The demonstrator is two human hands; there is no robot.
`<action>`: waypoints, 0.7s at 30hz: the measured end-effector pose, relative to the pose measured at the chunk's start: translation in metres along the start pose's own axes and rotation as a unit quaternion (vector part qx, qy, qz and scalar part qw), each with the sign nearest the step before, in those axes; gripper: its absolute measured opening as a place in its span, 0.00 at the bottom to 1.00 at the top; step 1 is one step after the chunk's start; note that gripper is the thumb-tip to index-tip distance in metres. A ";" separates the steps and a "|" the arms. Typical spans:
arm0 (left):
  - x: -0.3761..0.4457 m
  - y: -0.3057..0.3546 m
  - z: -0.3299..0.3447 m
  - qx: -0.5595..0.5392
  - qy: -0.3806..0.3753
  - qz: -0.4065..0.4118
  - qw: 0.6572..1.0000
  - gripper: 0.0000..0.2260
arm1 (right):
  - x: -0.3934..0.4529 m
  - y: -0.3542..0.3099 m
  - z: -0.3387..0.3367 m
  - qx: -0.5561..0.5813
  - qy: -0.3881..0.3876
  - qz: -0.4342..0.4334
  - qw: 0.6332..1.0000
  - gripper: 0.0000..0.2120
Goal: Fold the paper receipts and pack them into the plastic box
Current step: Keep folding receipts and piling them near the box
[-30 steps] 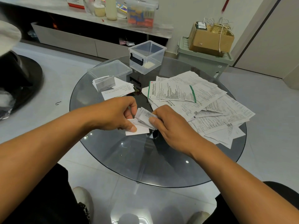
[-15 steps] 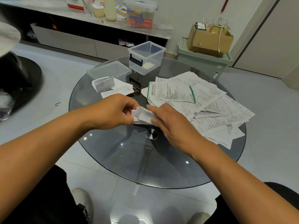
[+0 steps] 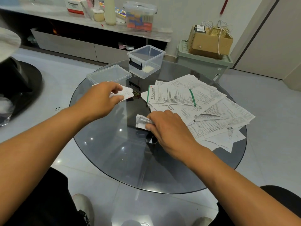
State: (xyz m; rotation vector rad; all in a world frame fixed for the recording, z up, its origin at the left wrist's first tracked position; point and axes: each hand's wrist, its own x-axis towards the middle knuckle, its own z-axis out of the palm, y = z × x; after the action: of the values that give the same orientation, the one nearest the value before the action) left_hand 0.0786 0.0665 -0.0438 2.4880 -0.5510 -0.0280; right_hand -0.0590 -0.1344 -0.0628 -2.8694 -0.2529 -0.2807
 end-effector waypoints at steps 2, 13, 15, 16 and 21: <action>0.010 -0.014 0.009 0.068 -0.027 -0.034 0.997 0.21 | 0.000 0.000 0.000 0.028 -0.009 0.009 1.000 0.10; 0.016 -0.003 0.014 0.003 -0.087 -0.086 0.993 0.11 | -0.007 0.010 0.002 0.155 -0.009 0.036 0.987 0.07; 0.013 -0.001 0.015 -0.004 -0.092 -0.079 0.993 0.10 | -0.007 0.011 0.001 0.175 -0.011 0.053 0.983 0.09; 0.011 0.000 0.014 -0.002 -0.090 -0.071 0.993 0.10 | -0.008 0.010 0.001 0.192 -0.012 0.067 0.979 0.09; 0.003 0.008 0.009 -0.065 -0.126 -0.031 0.989 0.08 | -0.007 0.012 0.000 0.319 0.027 0.144 0.936 0.10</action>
State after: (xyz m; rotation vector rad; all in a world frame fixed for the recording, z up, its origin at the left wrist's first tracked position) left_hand 0.0768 0.0549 -0.0463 2.3872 -0.5545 -0.3943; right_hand -0.0634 -0.1473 -0.0670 -2.2100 0.0828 -0.1767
